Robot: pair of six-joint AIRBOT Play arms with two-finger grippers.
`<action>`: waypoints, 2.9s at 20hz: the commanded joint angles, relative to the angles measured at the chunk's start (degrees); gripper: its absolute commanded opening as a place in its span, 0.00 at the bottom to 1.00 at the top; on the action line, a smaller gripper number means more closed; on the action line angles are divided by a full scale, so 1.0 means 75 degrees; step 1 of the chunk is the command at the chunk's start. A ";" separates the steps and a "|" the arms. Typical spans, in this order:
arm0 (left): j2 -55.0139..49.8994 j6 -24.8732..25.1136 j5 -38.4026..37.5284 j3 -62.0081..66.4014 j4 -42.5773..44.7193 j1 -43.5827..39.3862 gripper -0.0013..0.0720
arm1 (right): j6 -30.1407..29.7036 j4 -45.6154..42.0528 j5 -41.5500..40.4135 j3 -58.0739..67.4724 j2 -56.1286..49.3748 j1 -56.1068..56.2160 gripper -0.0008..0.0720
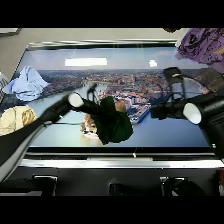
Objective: Fold the clothes and pants, and hang the long-sleeved shirts on hangers.
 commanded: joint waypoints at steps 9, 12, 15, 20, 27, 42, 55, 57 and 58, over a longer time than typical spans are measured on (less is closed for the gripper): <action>0.0828 0.0478 -0.0720 0.0099 -0.0061 0.3118 0.86 | -0.3864 0.9005 -0.2454 -0.3882 -0.1824 -0.2990 0.54; 0.0801 0.0478 -0.0717 0.0099 -0.0055 0.3121 0.86 | -0.4234 0.9308 -0.3066 -0.3882 -0.2792 -0.2002 0.56; 0.0664 0.0460 -0.0717 0.0099 -0.0055 0.3115 0.86 | -0.4806 1.0095 -0.3383 -0.3882 -0.3305 -0.1285 0.56; -0.0003 0.0493 -0.0621 0.0102 -0.0058 0.3045 0.86 | -0.4884 1.0203 -0.3637 -0.3879 -0.3340 -0.1014 0.06; -0.1515 0.1297 0.0227 0.0632 -0.0067 0.2311 0.86 | -0.4296 0.9393 -0.3249 -0.3882 -0.3139 -0.1014 0.06; -0.3110 0.1580 0.0017 0.2270 -0.0472 0.1440 0.85 | -0.4284 0.9157 -0.2949 -0.3879 -0.3118 -0.1014 0.06; -0.2224 0.1623 -0.1177 0.4931 0.1300 0.2244 0.03 | -0.3077 0.4838 -0.2212 -0.1151 -0.1638 -0.1014 0.05; -0.1658 0.1568 -0.1518 0.6143 0.2151 0.2474 0.03 | -0.2786 0.3579 -0.2052 0.0291 -0.1186 -0.1014 0.05; -0.1271 0.1565 -0.1478 0.6461 0.2410 0.2559 0.03 | -0.2687 0.3139 -0.2014 0.1020 -0.0973 -0.1014 0.05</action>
